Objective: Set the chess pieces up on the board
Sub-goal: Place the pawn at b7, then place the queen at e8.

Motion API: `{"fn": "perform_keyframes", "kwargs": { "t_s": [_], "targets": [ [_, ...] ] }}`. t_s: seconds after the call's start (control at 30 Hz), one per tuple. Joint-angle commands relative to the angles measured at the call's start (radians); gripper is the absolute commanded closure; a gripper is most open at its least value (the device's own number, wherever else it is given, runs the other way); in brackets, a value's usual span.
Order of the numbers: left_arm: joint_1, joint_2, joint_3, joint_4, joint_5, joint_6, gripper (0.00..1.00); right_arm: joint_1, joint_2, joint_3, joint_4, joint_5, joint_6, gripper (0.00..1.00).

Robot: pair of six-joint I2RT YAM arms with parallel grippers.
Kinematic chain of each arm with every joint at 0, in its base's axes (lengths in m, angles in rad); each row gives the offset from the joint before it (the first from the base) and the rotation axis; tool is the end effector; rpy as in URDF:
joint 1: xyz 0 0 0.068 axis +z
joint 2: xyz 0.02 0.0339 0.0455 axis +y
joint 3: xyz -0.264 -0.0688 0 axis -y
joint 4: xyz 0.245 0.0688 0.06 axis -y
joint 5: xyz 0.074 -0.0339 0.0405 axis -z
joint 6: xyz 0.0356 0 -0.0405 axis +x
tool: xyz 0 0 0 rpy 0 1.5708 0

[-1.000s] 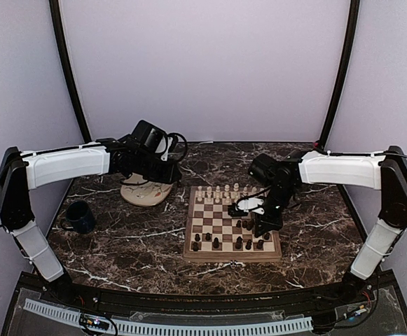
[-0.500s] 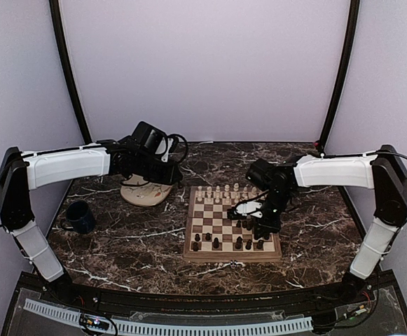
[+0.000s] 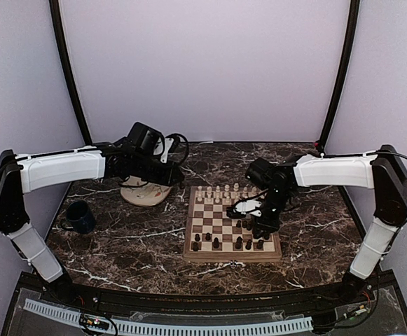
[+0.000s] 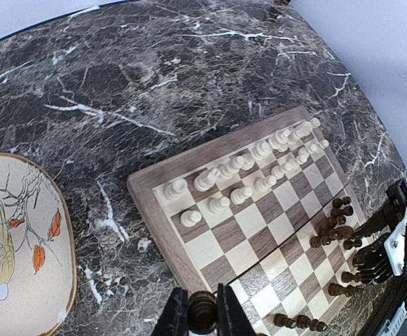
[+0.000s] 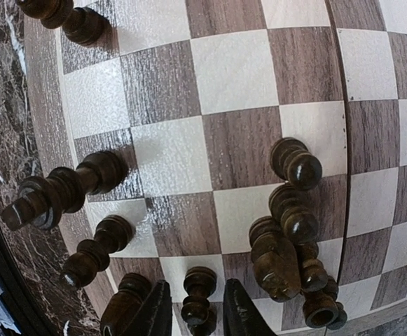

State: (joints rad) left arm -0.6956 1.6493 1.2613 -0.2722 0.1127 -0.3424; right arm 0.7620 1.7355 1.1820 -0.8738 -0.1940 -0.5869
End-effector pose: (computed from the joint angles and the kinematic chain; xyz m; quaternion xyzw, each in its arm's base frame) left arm 0.2865 -0.2444 0.2725 0.1819 0.8784 -0.2617 0.3561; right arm 0.2259 0.2251 0.1884 -0.6254 0.7710 0.1025 0.0626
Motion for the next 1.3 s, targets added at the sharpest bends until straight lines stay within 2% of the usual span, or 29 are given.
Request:
{"fn": "perform_keyframes", "kwargs": {
  "t_s": [0.0,0.17,0.33,0.5,0.77,1.27],
  "targets": [
    [-0.026,-0.081,-0.043,0.104,0.095,0.113,1.00,0.005,-0.035,0.047,-0.012,-0.007,0.018,0.71],
    [-0.091,-0.121,-0.103,0.196,0.212,0.312,1.00,-0.023,-0.076,0.073,-0.028,-0.037,0.032,0.68],
    [-0.182,-0.163,-0.174,0.230,0.231,0.482,1.00,-0.090,-0.134,0.076,-0.027,-0.115,0.049,0.66],
    [-0.223,-0.184,-0.257,0.273,0.251,0.552,1.00,-0.176,-0.249,0.023,0.035,-0.215,0.075,0.65],
    [-0.280,-0.149,-0.291,0.255,0.260,0.645,1.00,-0.287,-0.411,-0.152,0.226,-0.311,0.121,0.63],
    [-0.308,0.006,-0.267,0.260,0.242,0.694,1.00,-0.318,-0.403,-0.183,0.243,-0.354,0.124,0.61]
  ]
}}
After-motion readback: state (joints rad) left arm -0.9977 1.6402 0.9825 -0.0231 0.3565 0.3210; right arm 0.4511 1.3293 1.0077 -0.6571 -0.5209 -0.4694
